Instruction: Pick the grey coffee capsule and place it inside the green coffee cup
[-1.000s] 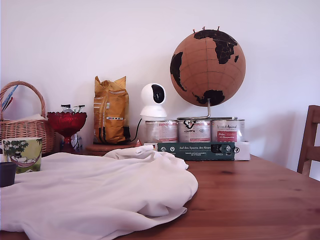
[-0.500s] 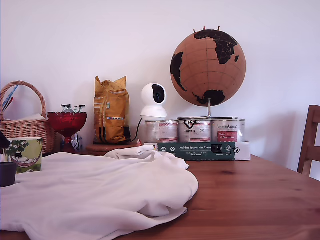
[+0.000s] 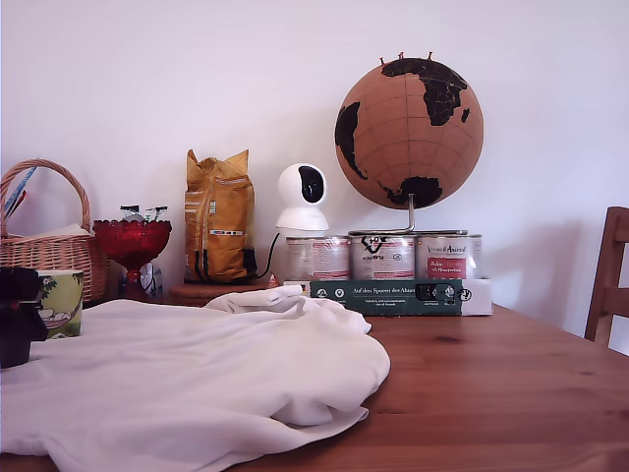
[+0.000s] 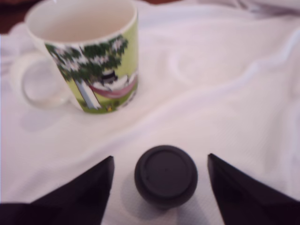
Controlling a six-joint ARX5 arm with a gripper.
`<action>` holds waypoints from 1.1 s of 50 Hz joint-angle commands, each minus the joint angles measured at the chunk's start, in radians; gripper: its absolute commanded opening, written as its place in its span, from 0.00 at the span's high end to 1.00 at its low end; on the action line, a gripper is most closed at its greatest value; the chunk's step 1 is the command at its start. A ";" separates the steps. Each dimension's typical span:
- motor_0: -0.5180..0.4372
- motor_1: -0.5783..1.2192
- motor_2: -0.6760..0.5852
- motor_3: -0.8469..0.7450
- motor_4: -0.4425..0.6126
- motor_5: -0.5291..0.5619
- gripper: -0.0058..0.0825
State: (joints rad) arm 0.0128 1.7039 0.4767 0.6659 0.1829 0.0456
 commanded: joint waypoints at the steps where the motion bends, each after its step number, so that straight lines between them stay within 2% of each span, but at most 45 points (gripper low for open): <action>1: -0.006 0.005 0.005 0.011 0.005 0.008 0.66; 4: -0.006 0.003 0.008 0.021 0.010 0.008 0.77; 7: -0.006 0.003 0.014 0.035 0.011 0.008 0.83; 13: -0.007 0.000 0.025 0.074 0.027 0.003 0.83; 22: -0.009 -0.038 0.063 0.127 0.113 -0.048 0.83; 35: -0.007 -0.089 0.226 0.119 0.136 -0.045 0.83; 39: -0.002 -0.088 0.294 0.072 0.120 -0.042 0.83; 55: 0.047 -0.015 0.563 -0.286 0.097 -0.011 0.83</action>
State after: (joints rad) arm 0.0452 1.6432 1.0229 0.4088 0.2825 0.0303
